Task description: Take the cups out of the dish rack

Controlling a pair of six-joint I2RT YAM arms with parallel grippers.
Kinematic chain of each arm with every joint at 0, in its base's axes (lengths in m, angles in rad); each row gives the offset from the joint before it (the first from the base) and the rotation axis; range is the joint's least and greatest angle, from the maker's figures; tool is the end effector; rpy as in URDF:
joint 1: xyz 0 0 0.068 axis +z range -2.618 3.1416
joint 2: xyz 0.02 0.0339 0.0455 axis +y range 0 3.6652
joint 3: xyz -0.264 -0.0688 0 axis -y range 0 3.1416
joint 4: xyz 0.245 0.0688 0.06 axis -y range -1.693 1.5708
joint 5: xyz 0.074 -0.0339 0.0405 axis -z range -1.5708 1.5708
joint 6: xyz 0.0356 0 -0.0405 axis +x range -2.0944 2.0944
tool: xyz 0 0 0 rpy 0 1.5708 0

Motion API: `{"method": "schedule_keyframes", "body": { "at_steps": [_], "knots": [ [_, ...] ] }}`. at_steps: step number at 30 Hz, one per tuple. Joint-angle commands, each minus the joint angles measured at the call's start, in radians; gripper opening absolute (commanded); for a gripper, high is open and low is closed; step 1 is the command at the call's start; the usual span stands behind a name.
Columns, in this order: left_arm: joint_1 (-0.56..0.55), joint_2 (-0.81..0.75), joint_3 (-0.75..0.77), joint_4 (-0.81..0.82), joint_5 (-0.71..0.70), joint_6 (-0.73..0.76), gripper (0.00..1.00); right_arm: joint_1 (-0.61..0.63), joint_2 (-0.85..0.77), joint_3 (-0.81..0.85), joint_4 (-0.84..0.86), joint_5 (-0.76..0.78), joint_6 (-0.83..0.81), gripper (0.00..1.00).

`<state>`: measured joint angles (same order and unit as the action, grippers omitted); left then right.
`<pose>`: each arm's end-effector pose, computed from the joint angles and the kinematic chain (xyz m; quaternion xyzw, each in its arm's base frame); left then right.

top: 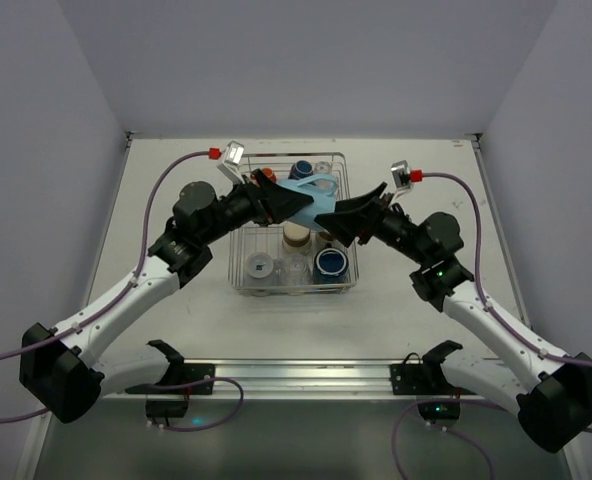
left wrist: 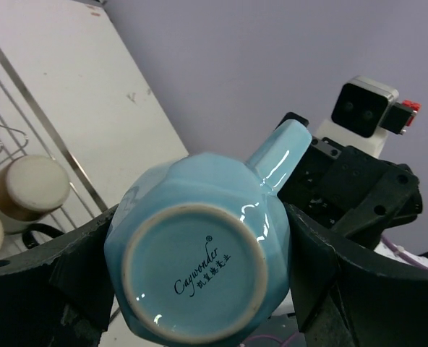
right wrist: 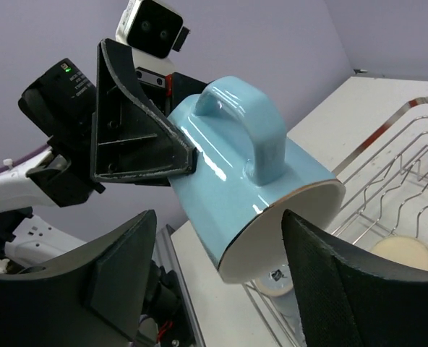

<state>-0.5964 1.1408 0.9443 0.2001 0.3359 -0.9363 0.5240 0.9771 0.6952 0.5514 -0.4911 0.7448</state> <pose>0.2164 -0.1611 0.3649 -0.0010 0.7059 -0.5694 0.4213 0.1872 0.1276 0.3499 -0.1275 0.6053 0.5760 0.5344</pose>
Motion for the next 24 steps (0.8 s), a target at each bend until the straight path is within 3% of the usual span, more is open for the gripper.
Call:
{"method": "schedule_keyframes", "body": {
  "at_steps": [1,10,13,14,17,18,21,24],
  "knots": [
    [-0.023,-0.003,-0.009,0.301,0.094,-0.142,0.05,0.019,0.031,0.049,0.093,-0.018,-0.007,0.7],
    [-0.066,-0.007,-0.104,0.476,0.014,-0.229,0.05,0.071,0.084,0.055,0.246,-0.023,0.063,0.63],
    [-0.072,-0.007,-0.119,0.499,0.011,-0.231,0.08,0.077,0.109,0.02,0.375,-0.011,0.128,0.46],
    [-0.072,-0.01,-0.122,0.499,0.009,-0.228,0.1,0.079,0.118,-0.005,0.44,-0.004,0.143,0.31],
    [-0.072,-0.022,-0.127,0.487,0.008,-0.202,0.39,0.08,0.126,-0.034,0.533,0.006,0.191,0.1],
    [-0.071,-0.026,-0.122,0.451,0.017,-0.188,0.63,0.082,0.114,-0.055,0.541,0.012,0.195,0.0],
    [-0.072,-0.045,-0.09,0.321,0.02,-0.104,0.93,0.082,0.065,-0.086,0.527,0.035,0.185,0.0],
    [-0.072,-0.075,-0.09,0.26,0.049,-0.035,1.0,0.08,0.016,-0.095,0.45,0.06,0.156,0.0]
  ]
}}
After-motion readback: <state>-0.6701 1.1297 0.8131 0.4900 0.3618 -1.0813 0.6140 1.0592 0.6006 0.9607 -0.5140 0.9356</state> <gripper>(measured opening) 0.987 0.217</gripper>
